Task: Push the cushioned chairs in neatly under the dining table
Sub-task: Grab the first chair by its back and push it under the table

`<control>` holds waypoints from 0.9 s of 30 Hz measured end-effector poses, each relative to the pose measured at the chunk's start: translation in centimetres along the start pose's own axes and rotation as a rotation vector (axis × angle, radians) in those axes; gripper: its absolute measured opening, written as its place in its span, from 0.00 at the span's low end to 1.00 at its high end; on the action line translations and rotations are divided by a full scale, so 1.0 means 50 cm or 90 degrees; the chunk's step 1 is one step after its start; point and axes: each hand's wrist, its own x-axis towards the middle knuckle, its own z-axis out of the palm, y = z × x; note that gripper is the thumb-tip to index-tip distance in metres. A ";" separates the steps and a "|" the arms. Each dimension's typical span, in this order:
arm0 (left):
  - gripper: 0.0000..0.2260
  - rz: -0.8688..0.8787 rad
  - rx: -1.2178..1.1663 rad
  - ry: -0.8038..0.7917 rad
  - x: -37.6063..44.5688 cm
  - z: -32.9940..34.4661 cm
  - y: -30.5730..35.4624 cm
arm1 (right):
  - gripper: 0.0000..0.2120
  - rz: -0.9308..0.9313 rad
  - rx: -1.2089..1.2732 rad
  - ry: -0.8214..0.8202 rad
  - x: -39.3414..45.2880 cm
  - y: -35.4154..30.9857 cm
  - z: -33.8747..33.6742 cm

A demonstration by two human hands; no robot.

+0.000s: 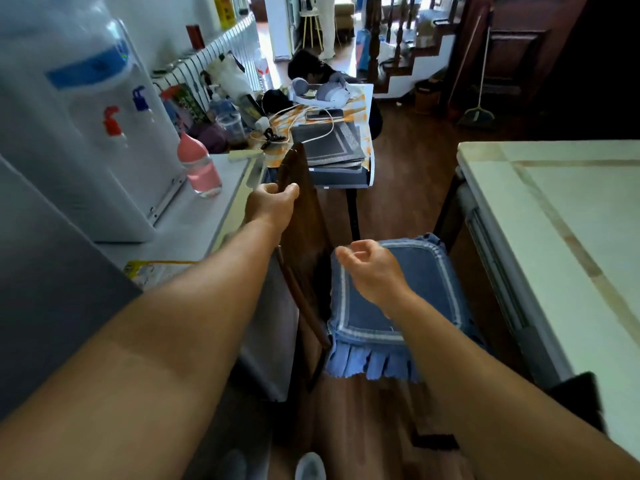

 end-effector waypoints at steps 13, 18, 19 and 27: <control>0.23 -0.027 -0.105 -0.044 -0.326 -0.003 -0.051 | 0.19 -0.051 -0.024 0.122 -0.265 0.065 -0.139; 0.22 -0.006 -0.148 -0.112 -0.450 -0.009 -0.046 | 0.21 -0.055 -0.045 0.191 -0.391 0.087 -0.182; 0.22 -0.010 -0.164 -0.129 -0.475 -0.009 -0.044 | 0.21 -0.052 -0.050 0.202 -0.414 0.090 -0.187; 0.22 -0.026 -0.152 -0.232 -0.679 -0.016 -0.087 | 0.24 -0.002 -0.110 0.272 -0.658 0.156 -0.207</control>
